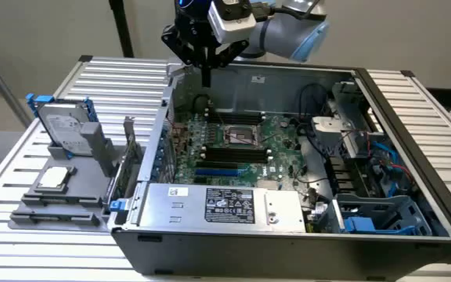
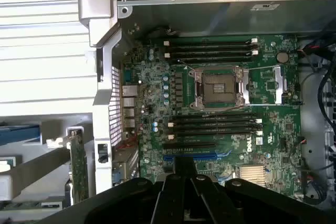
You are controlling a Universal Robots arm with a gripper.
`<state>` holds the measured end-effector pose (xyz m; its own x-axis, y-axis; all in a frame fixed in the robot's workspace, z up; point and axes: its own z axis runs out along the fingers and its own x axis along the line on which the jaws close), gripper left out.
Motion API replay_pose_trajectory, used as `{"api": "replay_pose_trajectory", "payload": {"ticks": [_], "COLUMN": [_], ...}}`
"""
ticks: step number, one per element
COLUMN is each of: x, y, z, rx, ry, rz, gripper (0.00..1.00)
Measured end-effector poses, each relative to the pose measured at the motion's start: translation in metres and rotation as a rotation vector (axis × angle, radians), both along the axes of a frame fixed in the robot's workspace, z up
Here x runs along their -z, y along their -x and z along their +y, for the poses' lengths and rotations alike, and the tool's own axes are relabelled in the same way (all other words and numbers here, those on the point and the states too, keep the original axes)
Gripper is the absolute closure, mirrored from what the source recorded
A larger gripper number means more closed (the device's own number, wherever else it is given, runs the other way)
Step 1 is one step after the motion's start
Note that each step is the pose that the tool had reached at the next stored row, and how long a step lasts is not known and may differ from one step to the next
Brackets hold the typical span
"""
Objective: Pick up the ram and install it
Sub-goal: 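Reach for the ram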
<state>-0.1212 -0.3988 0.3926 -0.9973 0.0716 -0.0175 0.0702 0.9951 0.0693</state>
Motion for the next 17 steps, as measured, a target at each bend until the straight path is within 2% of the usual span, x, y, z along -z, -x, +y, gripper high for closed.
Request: {"api": "replay_pose_trajectory", "payload": {"ticks": [12, 15, 17], "x": [0.0, 0.0001, 0.0005], "y": [0.0, 0.0022, 0.0087], "z": [0.0, -0.0016, -0.0048], "rx": [0.0, 0.0, 0.0], "ry": [-0.0058, -0.0054, -0.0053], "rz": [0.0, 0.0, 0.0], "gripper": [0.89, 0.89, 0.89]}}
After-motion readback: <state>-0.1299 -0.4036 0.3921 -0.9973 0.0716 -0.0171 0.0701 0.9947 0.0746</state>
